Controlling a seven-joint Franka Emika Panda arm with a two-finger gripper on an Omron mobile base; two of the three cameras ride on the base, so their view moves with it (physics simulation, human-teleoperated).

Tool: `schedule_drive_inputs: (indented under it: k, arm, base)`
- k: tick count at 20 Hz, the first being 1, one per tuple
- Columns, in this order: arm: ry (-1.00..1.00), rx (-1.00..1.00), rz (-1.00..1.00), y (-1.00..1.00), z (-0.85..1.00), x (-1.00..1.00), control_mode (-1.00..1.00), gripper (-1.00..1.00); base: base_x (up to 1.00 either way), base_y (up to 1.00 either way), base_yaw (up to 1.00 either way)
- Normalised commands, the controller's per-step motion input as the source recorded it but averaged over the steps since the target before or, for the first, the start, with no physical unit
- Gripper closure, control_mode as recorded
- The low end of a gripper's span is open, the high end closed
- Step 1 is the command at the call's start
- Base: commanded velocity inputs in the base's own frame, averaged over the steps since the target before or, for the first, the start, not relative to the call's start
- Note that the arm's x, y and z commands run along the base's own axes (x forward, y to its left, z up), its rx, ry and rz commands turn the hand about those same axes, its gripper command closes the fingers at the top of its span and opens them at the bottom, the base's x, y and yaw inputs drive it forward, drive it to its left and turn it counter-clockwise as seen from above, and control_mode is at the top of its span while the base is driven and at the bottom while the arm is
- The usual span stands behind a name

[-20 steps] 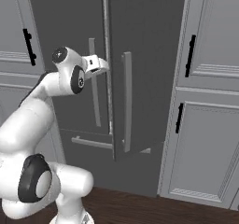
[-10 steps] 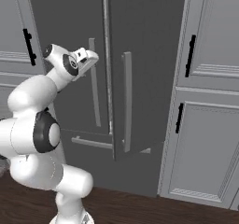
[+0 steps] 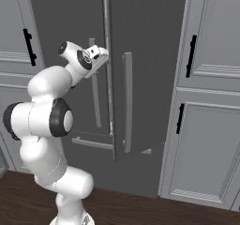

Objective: Take the strawberry from the fridge and place it on top of the pancake, located on the dining counter.

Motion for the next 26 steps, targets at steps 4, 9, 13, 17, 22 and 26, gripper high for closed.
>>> schedule_drive_inputs:
  k: [4,9,13,17,22,26]
  arm:
    - [-0.02,-0.01,0.00,-0.63,0.04,-0.06,-1.00,-1.00]
    - [-0.10,-0.01,0.00,-0.63,0.22,-0.50,-1.00,-1.00]
    - [-0.12,0.00,0.00,-0.71,0.28,-0.93,-1.00,-1.00]
    - [-0.08,0.01,-0.01,-0.82,0.22,-1.00,-1.00,-1.00]
    - [-0.01,0.05,-0.03,-0.89,0.19,-0.75,-1.00,-1.00]
    - [0.01,0.09,-0.01,-1.00,0.06,-0.14,-1.00,-1.00]
  base:
    - [0.00,0.00,0.00]
    - [0.00,0.00,0.00]
    - [0.00,0.00,0.00]
    - [0.00,0.00,0.00]
    - [0.00,0.00,0.00]
    - [0.00,0.00,0.00]
